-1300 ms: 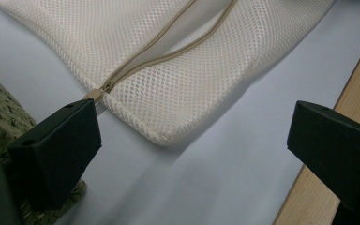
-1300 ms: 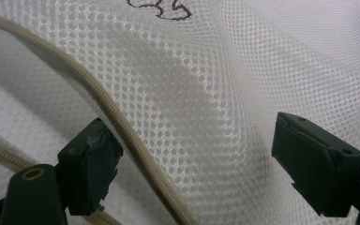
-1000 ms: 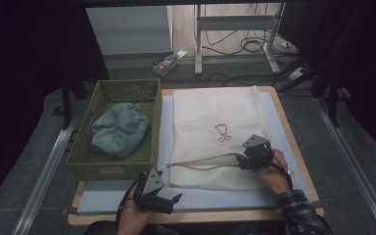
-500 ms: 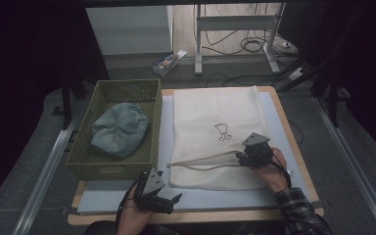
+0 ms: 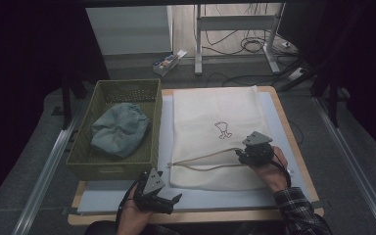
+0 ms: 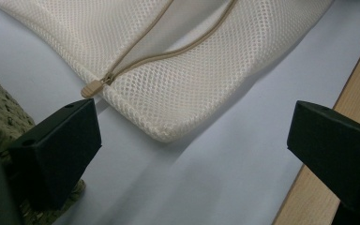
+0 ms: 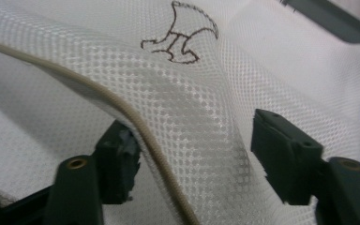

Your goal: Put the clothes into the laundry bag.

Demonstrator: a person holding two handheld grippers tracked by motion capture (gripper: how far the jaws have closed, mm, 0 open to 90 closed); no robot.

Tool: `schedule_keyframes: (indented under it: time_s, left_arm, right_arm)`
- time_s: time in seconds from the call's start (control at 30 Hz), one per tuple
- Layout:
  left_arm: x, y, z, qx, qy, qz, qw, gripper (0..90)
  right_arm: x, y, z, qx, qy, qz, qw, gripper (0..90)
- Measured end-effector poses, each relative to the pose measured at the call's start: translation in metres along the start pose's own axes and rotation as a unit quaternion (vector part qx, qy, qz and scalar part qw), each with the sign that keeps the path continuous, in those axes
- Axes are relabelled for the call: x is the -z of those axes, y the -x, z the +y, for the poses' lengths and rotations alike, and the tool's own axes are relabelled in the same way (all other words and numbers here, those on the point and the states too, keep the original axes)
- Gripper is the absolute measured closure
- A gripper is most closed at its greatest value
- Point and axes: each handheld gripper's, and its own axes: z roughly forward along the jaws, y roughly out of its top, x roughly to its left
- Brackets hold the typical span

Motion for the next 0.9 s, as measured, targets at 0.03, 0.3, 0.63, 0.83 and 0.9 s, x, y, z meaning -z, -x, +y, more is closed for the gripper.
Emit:
schedule_keyframes:
  time_s: [0.03, 0.3, 0.63, 0.83, 0.9]
  left_arm:
    - [0.000, 0.000, 0.000, 0.000, 0.000, 0.000, 1.0000, 2.9]
    - [0.000, 0.000, 0.000, 0.000, 0.000, -0.001, 1.0000, 2.9]
    - [-0.001, 0.000, 0.000, -0.002, -0.002, -0.001, 1.0000, 2.9]
    - [-0.001, 0.001, 0.000, -0.002, -0.002, -0.001, 1.0000, 2.9]
    - [-0.001, 0.000, 0.000, -0.002, -0.002, 0.000, 1.0000, 2.9]
  right_arm:
    - [0.002, -0.001, 0.001, 0.005, 0.006, 0.000, 1.0000, 39.9]
    - [0.011, -0.003, 0.005, 0.019, 0.035, 0.012, 0.9992, 63.3]
    - [0.011, -0.003, 0.005, 0.022, 0.026, 0.039, 0.9987, 80.9]
    - [0.010, -0.002, 0.005, 0.021, 0.016, 0.056, 0.9981, 84.8]
    - [0.010, -0.001, 0.005, 0.018, 0.014, 0.061, 0.9979, 85.2]
